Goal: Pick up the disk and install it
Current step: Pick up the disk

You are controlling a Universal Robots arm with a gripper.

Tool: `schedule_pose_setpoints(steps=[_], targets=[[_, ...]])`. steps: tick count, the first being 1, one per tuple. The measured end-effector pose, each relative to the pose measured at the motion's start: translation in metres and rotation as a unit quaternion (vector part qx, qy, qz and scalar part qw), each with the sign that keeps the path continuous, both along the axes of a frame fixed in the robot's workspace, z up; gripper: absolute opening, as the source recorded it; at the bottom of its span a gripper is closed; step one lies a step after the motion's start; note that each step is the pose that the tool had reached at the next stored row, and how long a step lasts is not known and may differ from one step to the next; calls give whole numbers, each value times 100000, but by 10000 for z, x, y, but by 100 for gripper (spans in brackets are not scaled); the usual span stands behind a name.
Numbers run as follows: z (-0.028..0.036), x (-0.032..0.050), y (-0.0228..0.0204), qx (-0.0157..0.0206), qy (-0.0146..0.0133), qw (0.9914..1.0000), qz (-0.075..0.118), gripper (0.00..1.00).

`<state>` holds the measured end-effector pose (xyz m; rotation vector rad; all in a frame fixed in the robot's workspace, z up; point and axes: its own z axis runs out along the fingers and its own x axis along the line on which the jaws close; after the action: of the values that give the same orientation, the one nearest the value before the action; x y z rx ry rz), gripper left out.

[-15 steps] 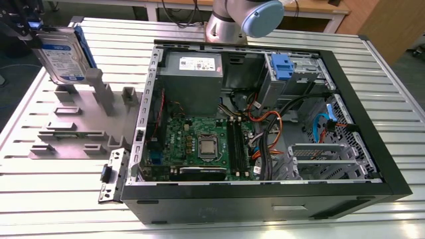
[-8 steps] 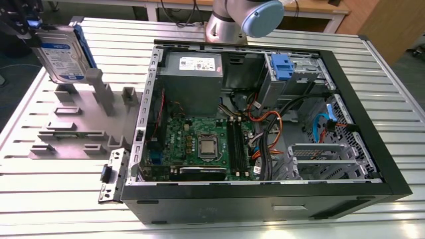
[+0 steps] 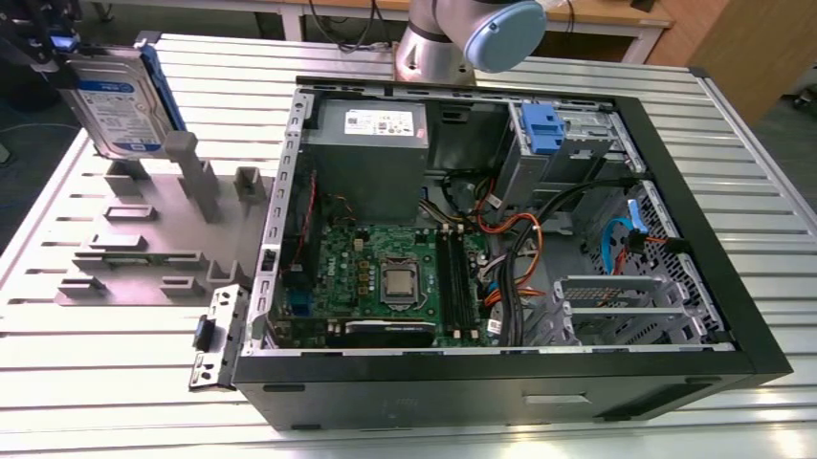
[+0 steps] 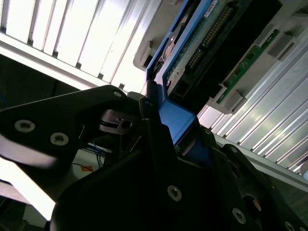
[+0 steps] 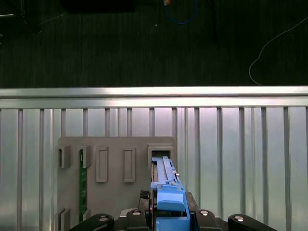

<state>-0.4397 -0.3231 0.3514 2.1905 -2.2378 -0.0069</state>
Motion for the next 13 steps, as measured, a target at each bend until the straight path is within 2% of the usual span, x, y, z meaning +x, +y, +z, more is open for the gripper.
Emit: schedule_pose_setpoints(steps=[13], targets=[[21,0,0,-3,7,100000,0,36]])
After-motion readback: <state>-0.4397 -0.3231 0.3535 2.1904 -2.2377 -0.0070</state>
